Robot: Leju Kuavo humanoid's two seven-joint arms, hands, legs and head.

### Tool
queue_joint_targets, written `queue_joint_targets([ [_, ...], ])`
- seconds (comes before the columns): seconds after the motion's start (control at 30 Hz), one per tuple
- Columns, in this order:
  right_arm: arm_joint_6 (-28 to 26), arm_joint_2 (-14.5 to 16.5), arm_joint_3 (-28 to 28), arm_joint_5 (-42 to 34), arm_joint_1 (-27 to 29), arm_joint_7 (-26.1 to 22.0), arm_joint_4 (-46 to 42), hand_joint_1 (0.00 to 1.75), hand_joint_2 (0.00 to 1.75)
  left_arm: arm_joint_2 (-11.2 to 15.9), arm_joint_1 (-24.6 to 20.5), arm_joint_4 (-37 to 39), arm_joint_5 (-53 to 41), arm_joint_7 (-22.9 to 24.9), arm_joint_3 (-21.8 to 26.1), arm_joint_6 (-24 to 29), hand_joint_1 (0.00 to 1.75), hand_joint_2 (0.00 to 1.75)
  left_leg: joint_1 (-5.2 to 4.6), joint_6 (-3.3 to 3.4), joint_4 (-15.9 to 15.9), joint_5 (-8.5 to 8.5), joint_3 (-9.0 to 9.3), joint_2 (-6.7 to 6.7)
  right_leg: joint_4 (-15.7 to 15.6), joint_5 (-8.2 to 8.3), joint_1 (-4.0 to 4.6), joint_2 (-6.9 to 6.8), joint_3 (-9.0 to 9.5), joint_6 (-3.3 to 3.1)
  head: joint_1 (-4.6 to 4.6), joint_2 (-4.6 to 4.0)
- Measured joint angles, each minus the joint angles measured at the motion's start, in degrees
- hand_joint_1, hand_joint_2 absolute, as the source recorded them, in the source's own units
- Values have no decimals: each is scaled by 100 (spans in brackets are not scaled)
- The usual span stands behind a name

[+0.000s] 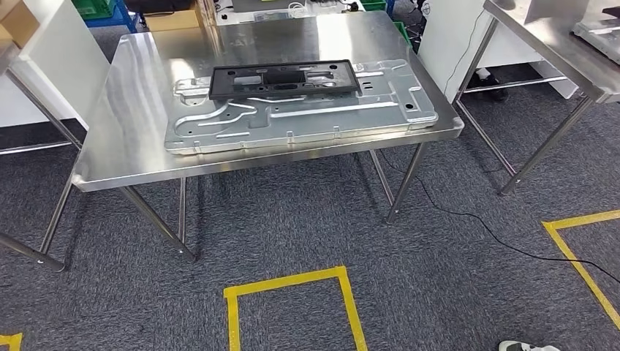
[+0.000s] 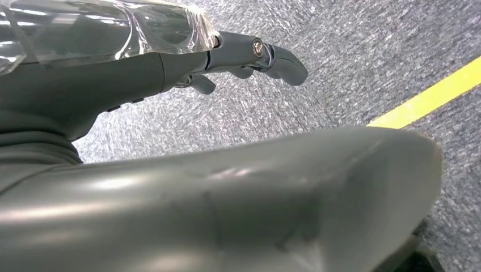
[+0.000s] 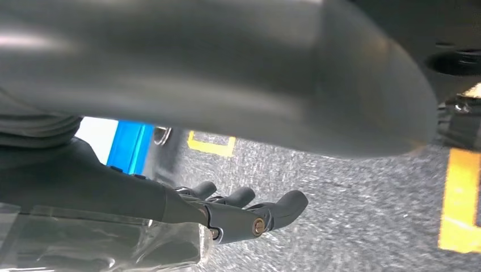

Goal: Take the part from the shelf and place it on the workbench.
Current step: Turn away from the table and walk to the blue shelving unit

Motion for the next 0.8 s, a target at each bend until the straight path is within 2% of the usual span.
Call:
queue_joint_targets([
  [0.03, -6, 34, -37, 10, -10, -33, 107, 0, 0, 3, -8, 0, 4, 0, 10, -1, 0, 0, 3, -28, 5, 41, -25, 7, -144, -29, 26, 2, 62, -24, -2, 0],
  [0.1, -19, 100, -90, 56, -15, -91, 286, 0, 0, 16, -15, 0, 15, 1, 28, -6, 0, 0, 16, -87, 19, 81, -61, 4, -194, 42, 21, -6, 20, -96, 2, -1],
  [0.13, -27, 126, -107, 94, -21, -112, 354, 0, 0, 25, -11, 0, 21, 2, 34, -9, 0, 0, 26, -127, 93, -11, -104, -7, -206, 87, 6, -15, -16, -140, 3, 0],
  [0.17, -31, 150, -118, 135, -27, -126, 416, 0, 0, 33, -5, 0, 28, 3, 40, -11, 0, 0, 44, -172, 280, -205, -172, -18, -217, 141, -13, -24, -60, -184, 1, 0],
  [0.2, -35, 174, -123, 176, -35, -137, 474, 0, 0, 42, -1, 0, 37, 4, 46, -13, 0, 0, 76, -221, 607, -497, -276, -27, -218, 192, -20, -32, -110, -209, -1, 0],
  [0.23, -39, 193, -125, 203, -39, -144, 528, 0, 44, 45, 3, 0, 45, 4, 52, -14, 0, 0, 103, -269, 1027, -797, -393, -29, -217, 243, -21, -33, -175, -226, -7, 0],
  [0.27, -39, 212, -125, 221, -39, -149, 577, 0, 87, 50, 6, 0, 51, 4, 57, -14, 0, 0, 131, -305, 1448, -1027, -486, -29, -216, 296, -22, -35, -243, -227, -11, -1],
  [0.3, -42, 231, -125, 230, -40, -153, 622, 0, 131, 56, 8, 0, 55, 4, 60, -14, 0, 0, 154, -333, 1750, -1129, -520, -29, -213, 352, -23, -37, -316, -218, -12, -1],
  [0.33, -53, 248, -125, 237, -41, -157, 663, 0, 175, 62, 9, 0, 58, 4, 62, -14, 0, 0, 174, -352, 1842, -1085, -454, -29, -210, 407, -27, -38, -389, -206, -13, -1],
  [0.37, -73, 262, -125, 246, -42, -163, 699, 0, 175, 67, 9, 0, 60, 4, 63, -14, 0, 0, 191, -366, 1702, -939, -279, -29, -207, 461, -34, -37, -460, -188, -14, -1],
  [0.43, -125, 285, -125, 262, -45, -175, 756, 0, 175, 74, -3, 0, 63, 6, 64, -14, 0, 0, 214, -382, 891, -656, 327, -35, -194, 564, -42, -29, -580, -132, -14, -1],
  [0.47, -144, 293, -125, 265, -49, -178, 776, 0, 175, 75, -14, 0, 64, 6, 64, -14, 0, 0, 210, -368, 406, -624, 638, -51, -187, 613, -39, -25, -623, -98, -13, 0],
  [0.5, -155, 298, -125, 263, -54, -179, 795, 0, 175, 75, -26, 0, 67, 7, 65, -14, 0, 0, 200, -341, 38, -650, 853, -68, -186, 669, -33, -24, -657, -63, -11, 0],
  [0.53, -162, 302, -125, 259, -59, -176, 814, 0, 175, 75, -34, 0, 69, 8, 65, -15, 0, 0, 181, -304, -173, -693, 956, -84, -190, 727, -26, -25, -686, -28, -10, 0],
  [0.6, -176, 309, -126, 244, -62, -165, 860, 0, 175, 75, -27, 0, 78, 12, 66, -16, 0, 0, 165, -191, -242, -669, 900, -87, -186, 802, -38, -18, -743, 39, -9, 0],
  [0.63, -185, 310, -126, 235, -60, -160, 882, 0, 175, 75, -19, 0, 79, 13, 66, -19, 0, 0, 163, -126, -230, -621, 840, -78, -119, 715, -48, -9, -787, 66, -8, 1],
  [0.67, -192, 312, -127, 229, -56, -156, 902, 0, 175, 75, -13, 0, 80, 15, 66, -21, 0, 0, 163, -56, -230, -561, 779, -67, 58, 504, -58, -1, -854, 84, -7, 1],
  [0.7, -197, 314, -127, 224, -52, -154, 922, 0, 175, 75, -12, 0, 80, 15, 66, -25, 0, 0, 157, 4, -231, -494, 711, -58, 363, 193, -68, 6, -947, 94, -4, 1],
  [0.73, -200, 318, -126, 223, -52, -154, 935, 0, 175, 75, -13, 0, 79, 15, 66, -29, 0, 0, 136, 40, -228, -428, 639, -52, 770, -147, -64, 8, -1051, 100, 0, 1],
  [0.77, -202, 321, -126, 222, -52, -153, 946, 0, 175, 75, -14, 0, 79, 15, 66, -34, 0, 0, 113, 64, -224, -358, 560, -47, 1199, -407, -61, 9, -1139, 103, 2, 0],
  [0.8, -204, 323, -126, 221, -52, -153, 957, 0, 175, 74, -12, 0, 79, 15, 66, -39, 0, 0, 91, 75, -219, -291, 474, -42, 1540, -525, -57, 10, -1176, 103, 4, 0],
])
